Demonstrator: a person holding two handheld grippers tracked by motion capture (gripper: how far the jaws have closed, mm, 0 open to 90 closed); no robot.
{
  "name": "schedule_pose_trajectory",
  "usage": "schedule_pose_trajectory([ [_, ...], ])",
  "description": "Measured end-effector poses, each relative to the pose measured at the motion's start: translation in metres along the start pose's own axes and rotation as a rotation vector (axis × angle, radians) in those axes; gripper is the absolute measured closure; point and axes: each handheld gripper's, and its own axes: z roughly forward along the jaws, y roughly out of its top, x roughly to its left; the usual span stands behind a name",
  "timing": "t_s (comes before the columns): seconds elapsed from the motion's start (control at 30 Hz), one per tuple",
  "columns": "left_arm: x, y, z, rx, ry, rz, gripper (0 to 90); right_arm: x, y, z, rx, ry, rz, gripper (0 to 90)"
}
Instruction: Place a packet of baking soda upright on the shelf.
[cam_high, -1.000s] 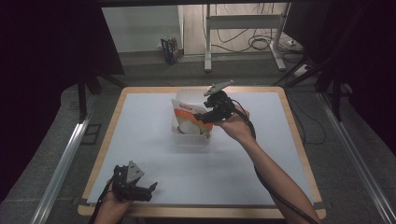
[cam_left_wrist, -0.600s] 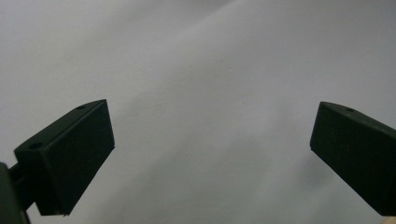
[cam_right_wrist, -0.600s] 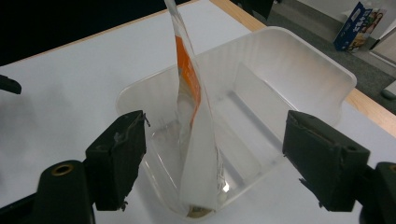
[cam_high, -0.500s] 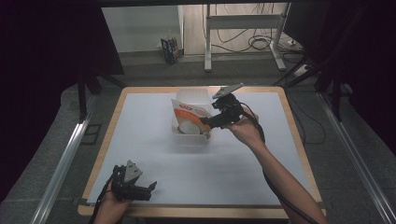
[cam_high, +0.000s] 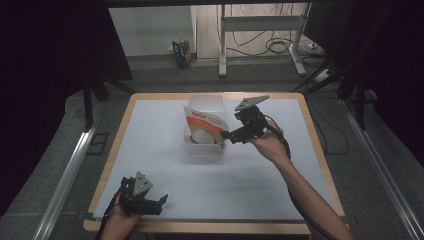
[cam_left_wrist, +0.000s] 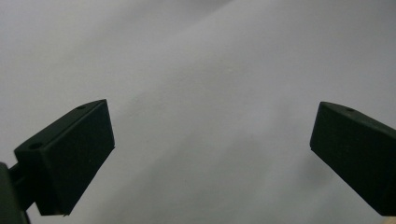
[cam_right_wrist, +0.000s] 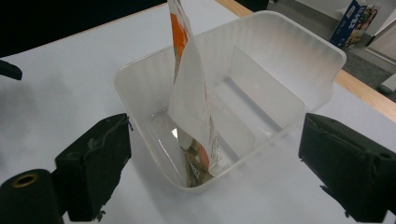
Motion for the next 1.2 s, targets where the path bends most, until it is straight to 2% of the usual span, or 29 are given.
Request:
schedule_pose_trajectory([
  [0.33, 0.000, 0.000, 0.000, 0.002, 0.002, 0.005, 0.0, 0.003, -0.009, -0.004, 0.012, -0.005, -0.002, 1.8],
  [0.7, 0.000, 0.000, 0.000, 0.000, 0.002, 0.002, 0.0, 0.003, -0.021, -0.007, 0.020, -0.010, 0.013, 0.0],
  [1.0, 0.000, 0.000, 0.000, 0.003, 0.003, 0.005, 0.0, 0.005, -0.032, -0.012, -0.016, -0.018, 0.066, 0.0],
  [1.2, 0.000, 0.000, 0.000, 0.003, 0.003, 0.004, 0.0, 0.010, -0.039, -0.016, -0.020, -0.051, 0.088, 0.0],
])
